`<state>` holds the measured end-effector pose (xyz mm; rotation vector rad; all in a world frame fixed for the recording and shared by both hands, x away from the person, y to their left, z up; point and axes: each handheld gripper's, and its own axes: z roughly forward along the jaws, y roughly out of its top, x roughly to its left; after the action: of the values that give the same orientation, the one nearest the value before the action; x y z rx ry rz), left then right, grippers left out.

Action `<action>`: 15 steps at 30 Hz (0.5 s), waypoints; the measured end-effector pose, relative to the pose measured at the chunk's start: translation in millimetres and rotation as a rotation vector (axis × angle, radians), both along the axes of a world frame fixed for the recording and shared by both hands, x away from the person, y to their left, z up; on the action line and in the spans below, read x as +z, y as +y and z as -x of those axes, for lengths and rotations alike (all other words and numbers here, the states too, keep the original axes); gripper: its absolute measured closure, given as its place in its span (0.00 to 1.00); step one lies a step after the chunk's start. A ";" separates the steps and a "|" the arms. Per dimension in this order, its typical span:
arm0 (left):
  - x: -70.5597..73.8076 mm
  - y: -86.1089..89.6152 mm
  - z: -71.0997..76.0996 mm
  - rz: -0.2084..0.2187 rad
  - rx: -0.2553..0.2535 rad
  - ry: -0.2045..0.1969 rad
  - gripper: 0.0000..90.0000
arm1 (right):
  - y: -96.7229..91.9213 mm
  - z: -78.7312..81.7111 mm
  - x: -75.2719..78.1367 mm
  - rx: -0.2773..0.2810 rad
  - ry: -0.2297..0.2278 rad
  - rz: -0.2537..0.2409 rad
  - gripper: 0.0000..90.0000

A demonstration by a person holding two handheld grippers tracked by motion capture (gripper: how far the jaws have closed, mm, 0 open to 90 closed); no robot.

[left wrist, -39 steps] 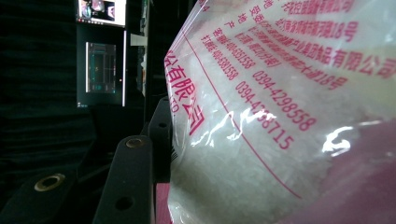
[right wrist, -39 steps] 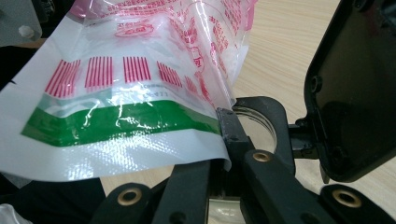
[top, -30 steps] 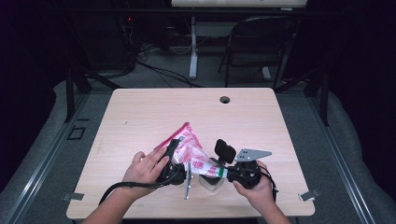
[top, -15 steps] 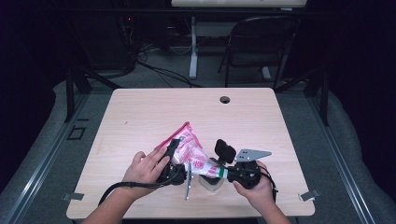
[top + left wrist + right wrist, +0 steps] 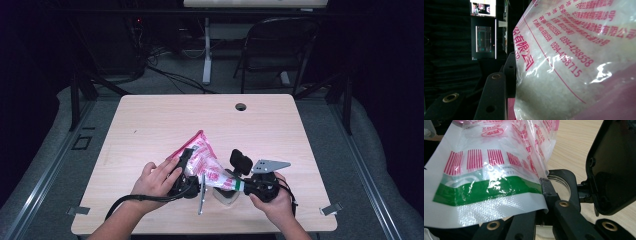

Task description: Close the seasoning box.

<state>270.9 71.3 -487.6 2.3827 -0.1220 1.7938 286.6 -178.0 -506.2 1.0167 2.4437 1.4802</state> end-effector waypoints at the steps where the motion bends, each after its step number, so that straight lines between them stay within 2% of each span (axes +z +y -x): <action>1: -0.2 0.0 0.0 0.002 0.000 0.001 0.66 | 0.0 0.0 0.0 0.000 0.000 0.000 1.00; 15: 1.0 -1.0 0.3 -0.004 -0.003 -0.009 0.66 | -0.5 -0.5 -0.3 -0.002 0.000 -0.001 1.00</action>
<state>270.6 70.3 -486.7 2.3762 -0.1300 1.8043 287.1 -178.5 -506.6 1.0188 2.4411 1.4812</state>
